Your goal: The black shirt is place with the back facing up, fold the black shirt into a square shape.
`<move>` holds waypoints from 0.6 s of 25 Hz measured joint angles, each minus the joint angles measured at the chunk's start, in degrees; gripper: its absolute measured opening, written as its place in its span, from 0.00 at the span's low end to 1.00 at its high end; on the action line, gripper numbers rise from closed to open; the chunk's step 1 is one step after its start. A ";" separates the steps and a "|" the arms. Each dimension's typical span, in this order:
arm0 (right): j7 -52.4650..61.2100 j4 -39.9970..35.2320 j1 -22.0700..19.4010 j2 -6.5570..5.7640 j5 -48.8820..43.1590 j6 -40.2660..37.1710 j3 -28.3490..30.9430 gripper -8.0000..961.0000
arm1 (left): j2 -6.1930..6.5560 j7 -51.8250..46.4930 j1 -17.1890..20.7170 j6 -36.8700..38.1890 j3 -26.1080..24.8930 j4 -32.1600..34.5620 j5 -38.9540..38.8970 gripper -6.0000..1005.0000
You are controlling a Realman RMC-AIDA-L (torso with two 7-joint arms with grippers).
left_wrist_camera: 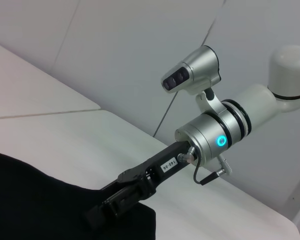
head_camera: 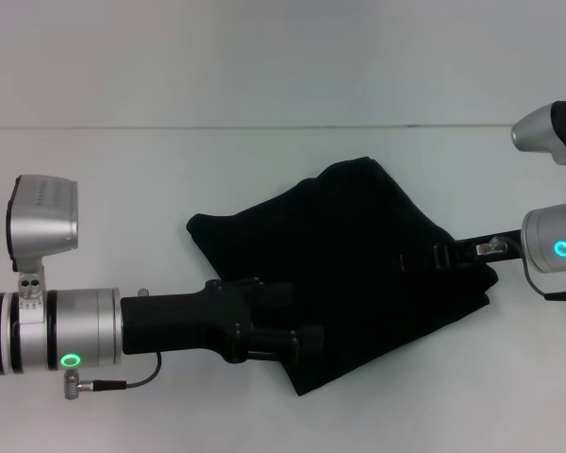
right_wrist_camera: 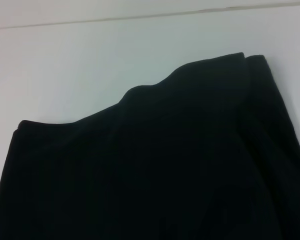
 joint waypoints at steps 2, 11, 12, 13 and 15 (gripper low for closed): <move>0.00 -0.06 0.00 0.02 -0.01 -0.05 0.01 0.77 | 0.01 -0.10 -0.03 -0.01 0.00 0.00 0.00 0.90; 0.14 -0.04 -0.03 0.04 -0.08 -0.72 0.29 0.71 | 0.02 -0.11 -0.06 -0.20 0.00 0.00 -0.02 0.90; 0.23 -0.04 -0.09 0.02 -0.05 -0.72 0.36 0.69 | 0.02 -0.11 -0.05 -0.32 0.00 0.01 -0.03 0.90; 0.34 -0.11 -0.20 -0.02 0.03 -0.75 0.40 0.67 | 0.02 -0.11 -0.06 -0.56 -0.01 0.00 -0.03 0.90; 0.48 -0.31 -0.43 -0.13 0.17 -0.85 0.57 0.62 | 0.01 -0.11 -0.06 -0.65 0.00 0.01 -0.03 0.90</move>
